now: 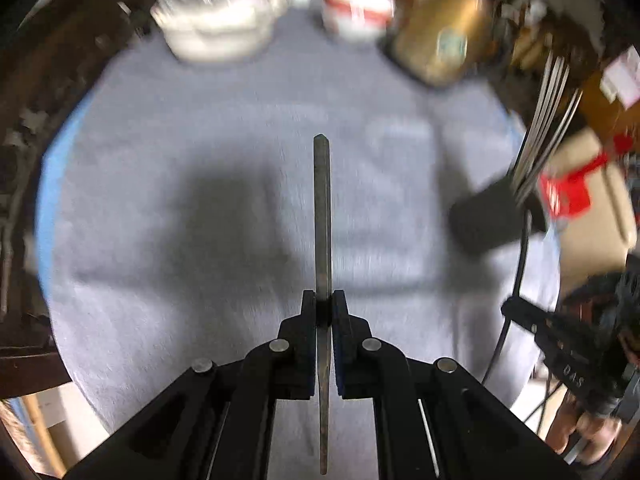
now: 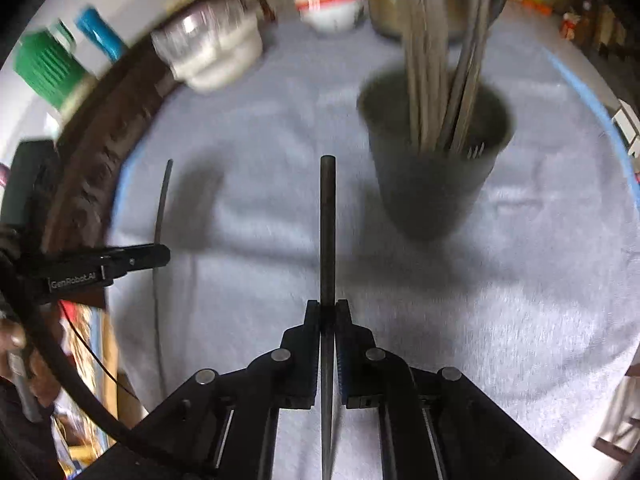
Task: Organize utensils
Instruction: 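Lift both chopsticks upright and carry them above the grey metal cup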
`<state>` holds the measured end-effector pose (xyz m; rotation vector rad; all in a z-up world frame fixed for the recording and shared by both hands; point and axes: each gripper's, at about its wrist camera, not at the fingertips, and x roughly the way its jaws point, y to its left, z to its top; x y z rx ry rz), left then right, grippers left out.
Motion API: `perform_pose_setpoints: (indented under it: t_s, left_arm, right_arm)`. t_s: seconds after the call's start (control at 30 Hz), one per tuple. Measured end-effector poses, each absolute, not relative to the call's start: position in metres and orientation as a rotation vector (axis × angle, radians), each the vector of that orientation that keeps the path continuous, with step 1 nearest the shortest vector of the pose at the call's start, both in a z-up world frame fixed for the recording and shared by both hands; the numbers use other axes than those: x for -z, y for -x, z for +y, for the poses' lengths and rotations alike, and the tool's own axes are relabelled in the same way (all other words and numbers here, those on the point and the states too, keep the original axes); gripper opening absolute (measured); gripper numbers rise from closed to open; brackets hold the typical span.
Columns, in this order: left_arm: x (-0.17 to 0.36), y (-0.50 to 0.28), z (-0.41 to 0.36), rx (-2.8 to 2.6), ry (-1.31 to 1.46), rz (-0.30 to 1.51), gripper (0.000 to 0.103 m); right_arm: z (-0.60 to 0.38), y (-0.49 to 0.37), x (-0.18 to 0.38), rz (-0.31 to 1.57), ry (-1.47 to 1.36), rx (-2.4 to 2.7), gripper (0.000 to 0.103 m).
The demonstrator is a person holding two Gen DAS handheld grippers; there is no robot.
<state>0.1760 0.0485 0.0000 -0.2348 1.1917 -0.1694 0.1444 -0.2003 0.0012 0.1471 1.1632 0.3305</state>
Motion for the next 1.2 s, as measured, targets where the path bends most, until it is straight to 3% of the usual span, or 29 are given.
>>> perform_pose_setpoints:
  t_s: [0.17, 0.4, 1.2]
  left_arm:
    - [-0.024, -0.147, 0.055, 0.081, 0.255, 0.891, 0.007]
    - [-0.034, -0.107, 0.044, 0.043, 0.224, 0.709, 0.007]
    - [-0.041, -0.030, 0.048, 0.028, 0.216, 0.596, 0.009]
  right_arm:
    - [-0.223, -0.127, -0.027, 0.881, -0.210, -0.256, 0.008]
    - [-0.231, -0.094, -0.036, 0.632, -0.175, -0.137, 0.008]
    - [-0.253, -0.012, -0.057, 0.505, -0.160, -0.103, 0.008]
